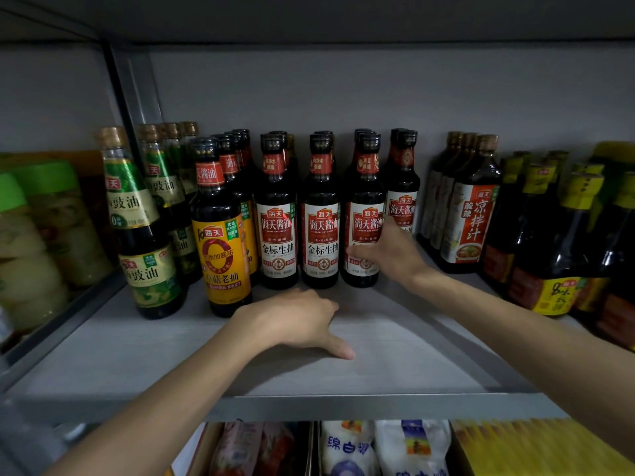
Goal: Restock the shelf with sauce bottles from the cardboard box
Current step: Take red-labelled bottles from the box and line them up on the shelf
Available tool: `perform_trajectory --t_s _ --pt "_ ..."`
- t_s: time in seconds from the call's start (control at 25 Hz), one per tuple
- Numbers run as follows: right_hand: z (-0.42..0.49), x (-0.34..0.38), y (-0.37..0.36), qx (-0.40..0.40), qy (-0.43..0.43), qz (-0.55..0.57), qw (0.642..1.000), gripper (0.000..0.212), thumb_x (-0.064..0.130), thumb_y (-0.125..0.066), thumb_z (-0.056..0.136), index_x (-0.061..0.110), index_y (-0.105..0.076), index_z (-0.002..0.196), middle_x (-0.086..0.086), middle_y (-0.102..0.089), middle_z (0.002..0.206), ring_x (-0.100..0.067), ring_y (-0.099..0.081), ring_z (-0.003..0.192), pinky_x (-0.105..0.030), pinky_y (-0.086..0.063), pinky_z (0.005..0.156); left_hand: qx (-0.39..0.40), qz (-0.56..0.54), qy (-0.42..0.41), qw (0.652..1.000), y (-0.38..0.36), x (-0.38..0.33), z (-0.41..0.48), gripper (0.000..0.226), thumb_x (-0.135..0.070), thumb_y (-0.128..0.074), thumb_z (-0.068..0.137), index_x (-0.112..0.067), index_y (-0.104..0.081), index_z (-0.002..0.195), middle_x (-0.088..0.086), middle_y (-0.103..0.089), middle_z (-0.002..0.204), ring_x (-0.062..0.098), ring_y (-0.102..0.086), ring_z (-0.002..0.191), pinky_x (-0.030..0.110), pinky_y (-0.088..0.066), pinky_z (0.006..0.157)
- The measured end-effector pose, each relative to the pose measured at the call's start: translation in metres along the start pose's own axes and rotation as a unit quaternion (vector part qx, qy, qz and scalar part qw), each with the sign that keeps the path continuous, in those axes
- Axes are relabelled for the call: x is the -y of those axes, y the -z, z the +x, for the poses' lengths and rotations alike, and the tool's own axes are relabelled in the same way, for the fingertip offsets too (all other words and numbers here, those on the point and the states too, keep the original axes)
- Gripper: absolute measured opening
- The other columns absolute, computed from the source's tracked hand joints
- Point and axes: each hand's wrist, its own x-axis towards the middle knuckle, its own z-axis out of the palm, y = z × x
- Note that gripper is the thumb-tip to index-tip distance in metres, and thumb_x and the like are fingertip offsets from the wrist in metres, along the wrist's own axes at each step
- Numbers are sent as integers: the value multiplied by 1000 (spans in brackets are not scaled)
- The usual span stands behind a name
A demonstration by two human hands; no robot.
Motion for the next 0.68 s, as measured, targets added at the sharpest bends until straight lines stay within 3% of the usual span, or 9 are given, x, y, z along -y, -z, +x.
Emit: perform_trajectory --t_s 0.4,0.56,0.68 --pt "-6 3 -1 4 -23 2 1000 58 11 -82 79 12 -56 131 -6 -66 131 -20 -61 122 -26 -43 99 -19 2 -5 1000 -2 -1 -4 86 -73 -56 80 -19 -43 145 8 -51 142 27 -54 122 42 -49 99" --pt "-26 -2 3 23 -92 -19 995 65 12 -88 70 14 -57 126 1 -67 126 -19 -61 121 -40 -46 109 -30 -22 -13 999 -5 6 -11 82 -71 -57 81 -21 -43 144 10 -52 140 27 -53 121 41 -47 98" --pt "-62 2 18 -16 -110 -8 994 40 12 -80 78 16 -59 112 3 -69 106 -17 -65 103 -28 -52 90 -98 -113 -32 988 -11 4 -15 77 -67 -61 81 -23 -46 143 8 -54 140 25 -56 118 41 -49 97"
